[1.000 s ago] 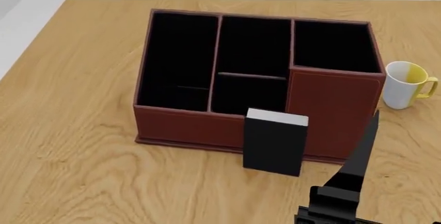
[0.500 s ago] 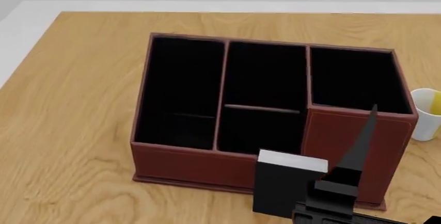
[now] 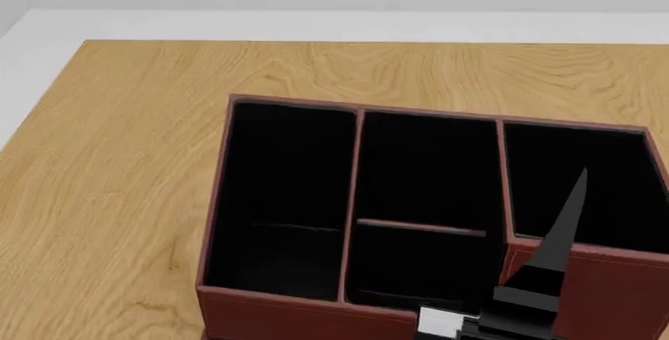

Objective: Pick up the book and place it in the front compartment of the caddy.

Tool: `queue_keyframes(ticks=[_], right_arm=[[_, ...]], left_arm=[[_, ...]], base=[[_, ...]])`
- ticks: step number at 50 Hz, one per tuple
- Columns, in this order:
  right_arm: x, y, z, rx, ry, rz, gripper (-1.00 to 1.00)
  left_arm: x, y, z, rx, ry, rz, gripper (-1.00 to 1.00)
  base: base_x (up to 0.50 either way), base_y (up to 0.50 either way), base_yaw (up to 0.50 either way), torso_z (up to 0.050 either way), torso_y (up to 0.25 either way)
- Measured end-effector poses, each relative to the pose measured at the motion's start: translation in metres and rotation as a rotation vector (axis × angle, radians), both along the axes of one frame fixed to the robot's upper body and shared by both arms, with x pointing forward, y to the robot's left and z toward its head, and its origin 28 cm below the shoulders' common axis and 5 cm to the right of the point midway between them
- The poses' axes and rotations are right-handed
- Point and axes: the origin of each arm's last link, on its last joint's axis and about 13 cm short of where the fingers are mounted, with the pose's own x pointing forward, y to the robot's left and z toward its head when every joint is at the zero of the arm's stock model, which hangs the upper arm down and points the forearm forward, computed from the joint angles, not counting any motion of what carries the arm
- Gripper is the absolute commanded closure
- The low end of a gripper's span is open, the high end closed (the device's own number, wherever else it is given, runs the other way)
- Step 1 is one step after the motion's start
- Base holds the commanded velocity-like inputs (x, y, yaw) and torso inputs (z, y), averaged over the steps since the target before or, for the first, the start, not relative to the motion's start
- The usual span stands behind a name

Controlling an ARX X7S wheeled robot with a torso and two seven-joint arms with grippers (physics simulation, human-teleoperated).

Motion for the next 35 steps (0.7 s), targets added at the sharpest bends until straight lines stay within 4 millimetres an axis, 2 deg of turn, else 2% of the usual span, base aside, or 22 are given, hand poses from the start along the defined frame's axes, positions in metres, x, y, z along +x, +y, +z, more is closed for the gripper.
queue_keyframes(ticks=[15,28,35], right_arm=[[0.003,0.004,-0.001,0.001,0.002,0.001,-1.00],[0.003,0.003,0.001,0.001,-0.007,0.000,-1.00],[0.004,0.000,0.018,-0.048,0.029,0.063,-1.00]], left_arm=[[0.000,0.000,-0.001,0.000,0.003,-0.001,-1.00],[0.000,0.000,-0.001,-0.003,0.002,-0.001,-1.00],[-0.001,0.000,-0.001,-0.007,-0.001,-0.002,-1.00]], base=[[0.31,0.06,0.00,0.000,0.002],[0.00,0.00,0.00,0.000,0.001],[0.00,0.00,0.00,0.000,0.000]])
